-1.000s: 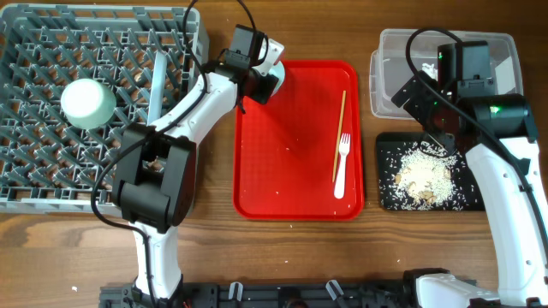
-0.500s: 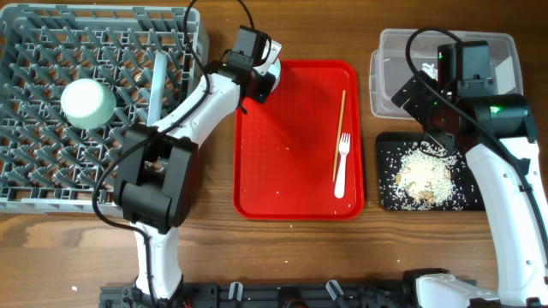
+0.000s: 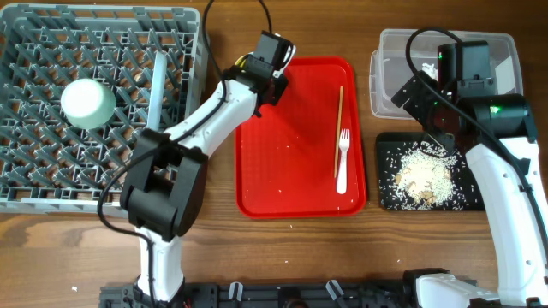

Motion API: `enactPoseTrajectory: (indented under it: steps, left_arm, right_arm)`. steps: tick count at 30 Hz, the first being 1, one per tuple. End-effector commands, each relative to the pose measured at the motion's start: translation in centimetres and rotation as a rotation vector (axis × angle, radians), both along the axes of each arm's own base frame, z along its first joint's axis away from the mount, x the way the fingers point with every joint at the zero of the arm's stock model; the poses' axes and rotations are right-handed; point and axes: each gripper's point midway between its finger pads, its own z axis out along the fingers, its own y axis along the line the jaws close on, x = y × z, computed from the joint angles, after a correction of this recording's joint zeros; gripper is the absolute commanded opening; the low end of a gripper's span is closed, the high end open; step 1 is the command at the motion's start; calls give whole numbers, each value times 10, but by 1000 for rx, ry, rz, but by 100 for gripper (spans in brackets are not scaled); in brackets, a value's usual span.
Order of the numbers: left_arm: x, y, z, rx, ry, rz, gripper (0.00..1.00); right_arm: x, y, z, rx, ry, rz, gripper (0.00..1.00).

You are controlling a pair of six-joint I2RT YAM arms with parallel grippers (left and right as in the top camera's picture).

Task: Sort waste into correct bins and load items into the dishwasher rack
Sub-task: 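Lift the yellow cup off the saucer and carry it to the rack, then lower the yellow cup into the rack beside the green bowl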

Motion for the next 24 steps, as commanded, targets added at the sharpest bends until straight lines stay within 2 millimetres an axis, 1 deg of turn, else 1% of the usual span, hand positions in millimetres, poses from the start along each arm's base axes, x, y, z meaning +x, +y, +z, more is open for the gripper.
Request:
enactPoseTrajectory:
  steps: [1,3,6,8,9,10,13,16,18,19,20,21,23,24]
  left_arm:
    - [7,14,60,-23,-133,82,4]
    - [6,17,88,-43,-183,90,4]
    - [2,21,124,-107,-242,125,4]
    - [-1,31,154,-167,-291,171,4]
    - [-1,39,165,-192,-308,197,4]
    - [0,52,179,-238,-331,247,4]
    - [-1,86,208,-391,-347,345,4]
    - [-6,120,229,-619,-289,377,4]
    - [-10,148,240,-771,-247,412,4]
    - [-12,171,244,-855,-223,452,4]
    - [-13,186,245,-901,-206,476,4]
    - [-16,206,244,-951,-184,513,4]
    - [-27,248,236,-1011,-145,612,4]
    - [-36,272,230,-1025,-127,672,4]
  right_arm:
    - [1,-3,2,-17,-4,-4,100]
    - [1,-3,2,-17,-4,-5,100]
    - [1,-3,2,-17,-4,-4,100]
    - [1,-3,2,-17,-4,-5,100]
    - [1,-3,2,-17,-4,-4,100]
    - [1,-3,2,-17,-4,-4,100]
    - [1,-3,2,-17,-4,-4,100]
    - [1,-3,2,-17,-4,-4,100]
    - [1,-3,2,-17,-4,-5,100]
    - [1,-3,2,-17,-4,-5,100]
    - [1,-3,2,-17,-4,-5,100]
    - [1,-3,2,-17,-4,-5,100]
    - [1,-3,2,-17,-4,-4,100]
    - [1,-3,2,-17,-4,-5,100]
